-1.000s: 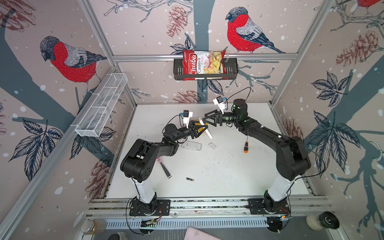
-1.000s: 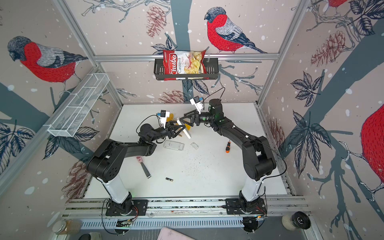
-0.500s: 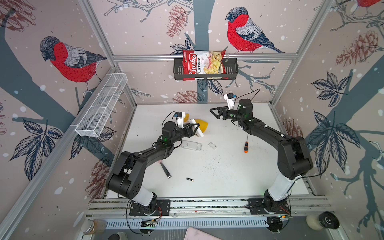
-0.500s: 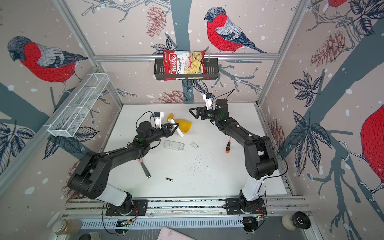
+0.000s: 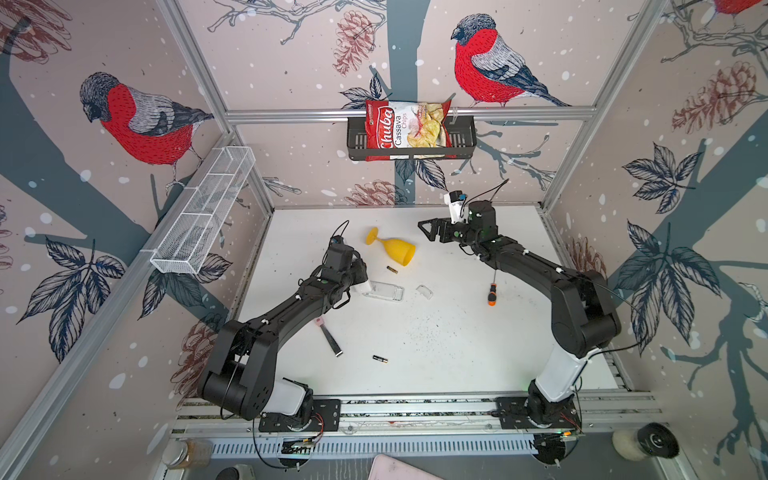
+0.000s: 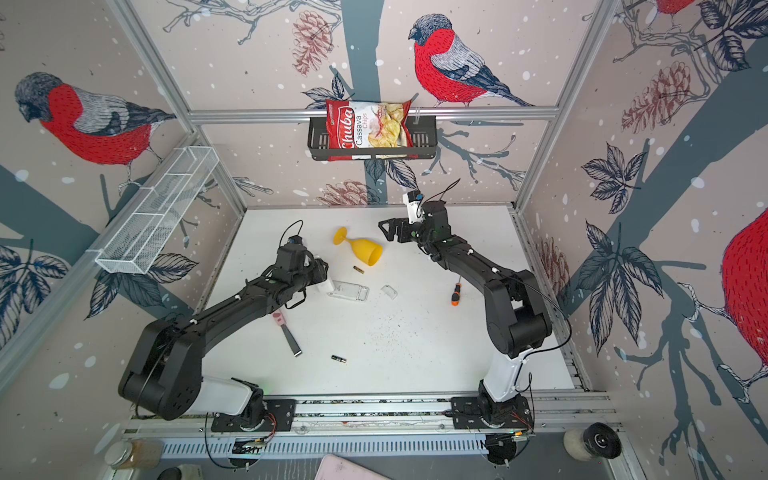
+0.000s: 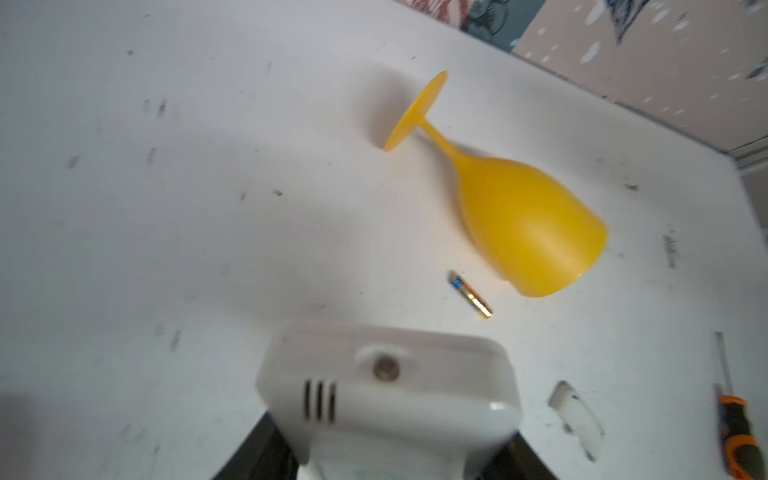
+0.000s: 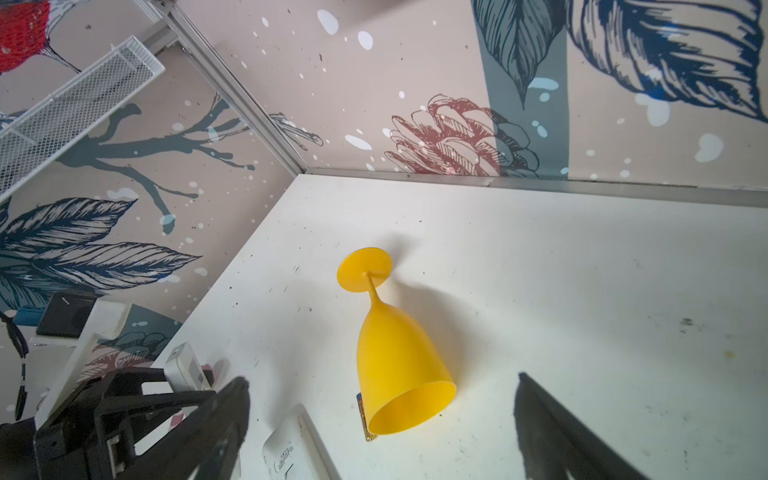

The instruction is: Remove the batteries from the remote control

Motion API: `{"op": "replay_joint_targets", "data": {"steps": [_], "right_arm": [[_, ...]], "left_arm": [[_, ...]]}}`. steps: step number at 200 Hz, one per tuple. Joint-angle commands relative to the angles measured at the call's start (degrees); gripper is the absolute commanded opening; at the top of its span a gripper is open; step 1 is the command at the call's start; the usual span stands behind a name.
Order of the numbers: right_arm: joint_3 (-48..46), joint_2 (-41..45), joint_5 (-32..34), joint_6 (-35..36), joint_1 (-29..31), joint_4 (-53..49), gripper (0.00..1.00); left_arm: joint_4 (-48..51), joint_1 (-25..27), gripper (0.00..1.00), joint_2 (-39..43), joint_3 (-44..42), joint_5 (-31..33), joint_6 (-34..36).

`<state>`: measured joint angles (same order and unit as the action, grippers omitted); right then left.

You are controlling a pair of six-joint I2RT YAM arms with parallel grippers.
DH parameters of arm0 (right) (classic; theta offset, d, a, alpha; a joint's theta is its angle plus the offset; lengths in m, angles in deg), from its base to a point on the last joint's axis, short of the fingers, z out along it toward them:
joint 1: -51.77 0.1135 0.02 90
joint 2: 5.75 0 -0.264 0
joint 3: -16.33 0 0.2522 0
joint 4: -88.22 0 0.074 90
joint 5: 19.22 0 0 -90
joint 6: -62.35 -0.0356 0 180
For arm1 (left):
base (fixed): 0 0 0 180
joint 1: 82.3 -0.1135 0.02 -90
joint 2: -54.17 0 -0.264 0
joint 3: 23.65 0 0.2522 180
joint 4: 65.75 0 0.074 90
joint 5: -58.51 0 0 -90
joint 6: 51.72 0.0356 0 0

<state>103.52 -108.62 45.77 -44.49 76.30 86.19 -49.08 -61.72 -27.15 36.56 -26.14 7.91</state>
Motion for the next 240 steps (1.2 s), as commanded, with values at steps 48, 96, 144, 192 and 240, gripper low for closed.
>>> {"op": "replay_joint_targets", "data": {"steps": [48,96,144,192,240], "right_arm": [[3.58,-2.06,0.70,2.77,1.62,-4.53,0.95],[5.71,-3.69,-0.28,3.93,2.62,-6.77,0.95],[7.60,-4.19,-1.88,5.29,3.13,-9.00,0.91],[7.65,-3.65,-2.48,5.63,3.24,-9.07,0.90],[7.96,-3.90,-2.91,5.69,3.33,-9.00,0.90]], "left_arm": [[9.19,-2.32,0.28,3.44,-2.42,2.70,1.27],[15.67,-2.32,0.30,2.14,-2.28,-0.52,1.31],[22.10,-2.31,0.31,-3.85,1.80,-3.60,4.43],[24.06,-2.33,0.43,-7.12,3.79,-3.76,5.71],[22.58,-2.56,0.55,-7.93,2.95,-4.08,5.57]]}}
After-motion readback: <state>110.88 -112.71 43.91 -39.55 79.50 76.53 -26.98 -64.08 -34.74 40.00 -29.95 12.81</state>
